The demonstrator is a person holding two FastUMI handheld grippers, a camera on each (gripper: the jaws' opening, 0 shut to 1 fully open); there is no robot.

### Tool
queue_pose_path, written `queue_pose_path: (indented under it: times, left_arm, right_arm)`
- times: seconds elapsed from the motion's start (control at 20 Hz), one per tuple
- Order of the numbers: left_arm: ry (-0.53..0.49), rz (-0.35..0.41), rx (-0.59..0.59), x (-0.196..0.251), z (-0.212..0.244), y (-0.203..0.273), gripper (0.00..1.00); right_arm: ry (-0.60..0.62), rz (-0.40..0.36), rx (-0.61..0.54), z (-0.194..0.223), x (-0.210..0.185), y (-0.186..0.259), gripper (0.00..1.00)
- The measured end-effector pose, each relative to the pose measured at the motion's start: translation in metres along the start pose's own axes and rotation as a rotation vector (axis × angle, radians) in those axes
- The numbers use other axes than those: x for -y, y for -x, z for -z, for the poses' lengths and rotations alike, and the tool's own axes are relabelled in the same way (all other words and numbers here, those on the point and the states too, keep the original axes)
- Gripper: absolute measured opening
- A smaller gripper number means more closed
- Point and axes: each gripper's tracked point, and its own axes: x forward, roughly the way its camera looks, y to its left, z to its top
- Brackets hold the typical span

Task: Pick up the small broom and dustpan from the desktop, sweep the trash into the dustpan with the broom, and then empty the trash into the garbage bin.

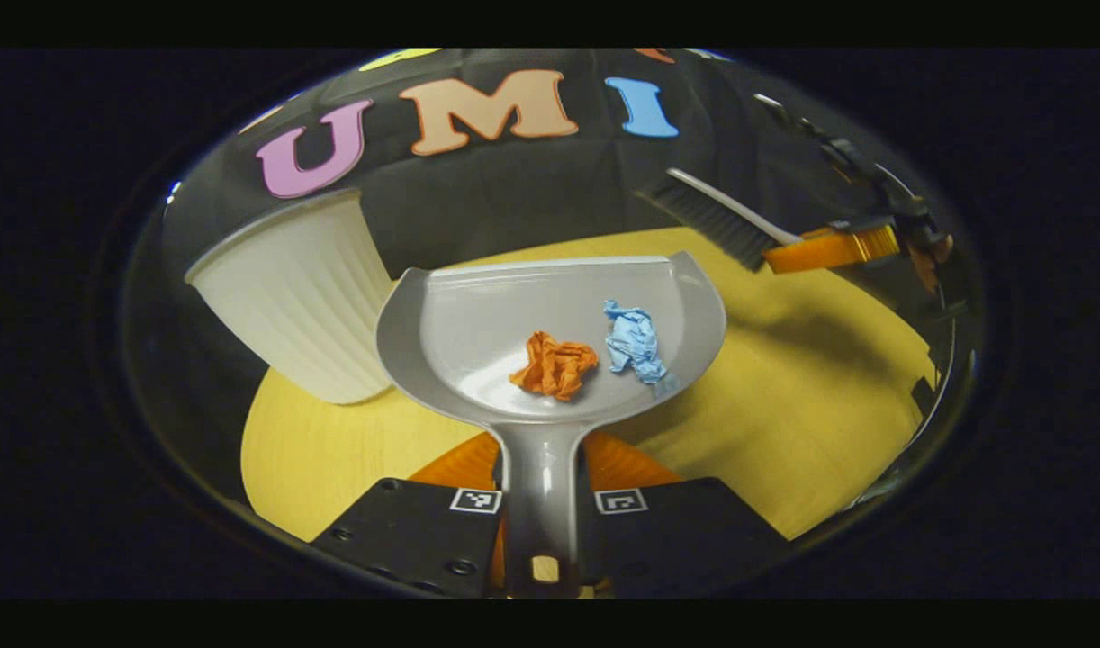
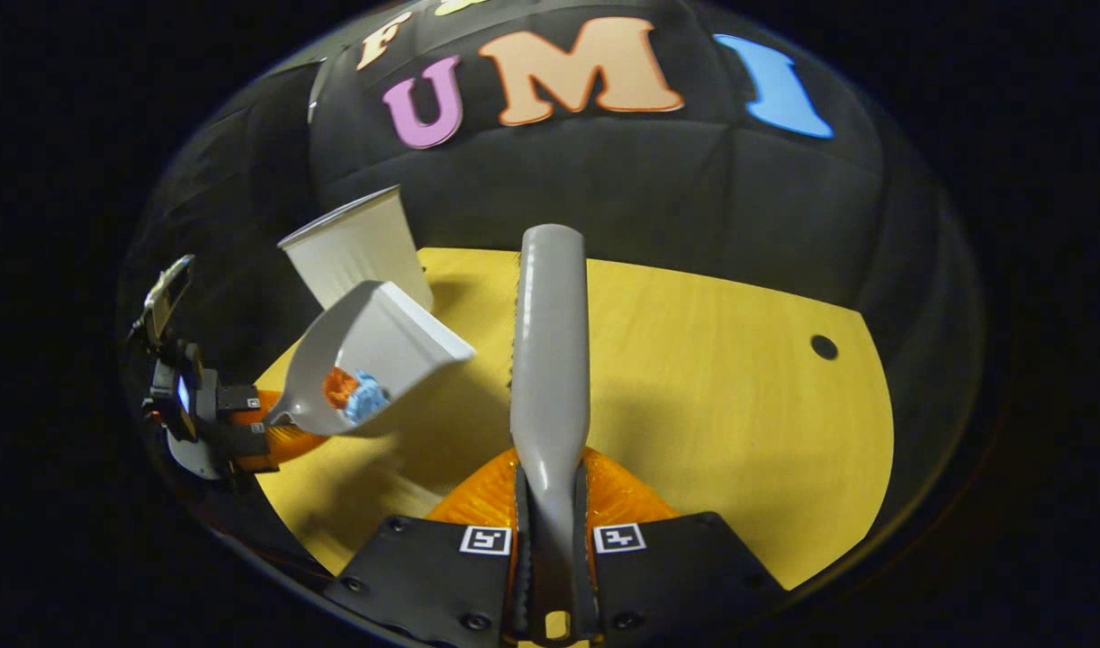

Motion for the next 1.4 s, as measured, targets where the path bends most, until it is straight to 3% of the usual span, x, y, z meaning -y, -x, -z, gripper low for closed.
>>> queue_pose_path:
  times: [0.15,0.4,0.65,0.85,1.05,1.2,1.3,1.4]
  left_arm:
    - [-0.004,-0.036,0.093,0.0,-0.016,0.003,0.23]
    - [0.023,-0.115,0.198,-0.007,-0.017,-0.005,0.22]
    - [-0.003,-0.322,0.203,-0.029,-0.011,-0.014,0.22]
    - [-0.156,-0.486,0.106,-0.05,-0.003,-0.007,0.22]
    - [-0.252,-0.548,0.007,-0.051,-0.005,-0.003,0.22]
    - [-0.378,-0.587,-0.094,-0.055,0.0,-0.007,0.23]
    - [-0.515,-0.617,-0.158,-0.068,0.003,-0.012,0.22]
    - [-0.78,-0.677,-0.236,-0.08,0.003,0.0,0.24]
  right_arm:
    - [-0.048,0.019,-0.031,0.029,-0.007,-0.014,0.19]
    - [-0.065,-0.015,-0.078,0.055,-0.029,-0.024,0.19]
    - [-0.041,-0.035,-0.114,0.086,-0.049,-0.014,0.19]
    - [-0.054,-0.044,-0.113,0.097,-0.054,-0.01,0.17]
    - [-0.042,-0.036,-0.123,0.101,-0.058,-0.012,0.19]
    - [-0.032,-0.035,-0.128,0.104,-0.062,-0.013,0.19]
    - [-0.024,-0.033,-0.133,0.104,-0.065,-0.015,0.19]
    - [-0.014,-0.035,-0.143,0.104,-0.068,-0.019,0.19]
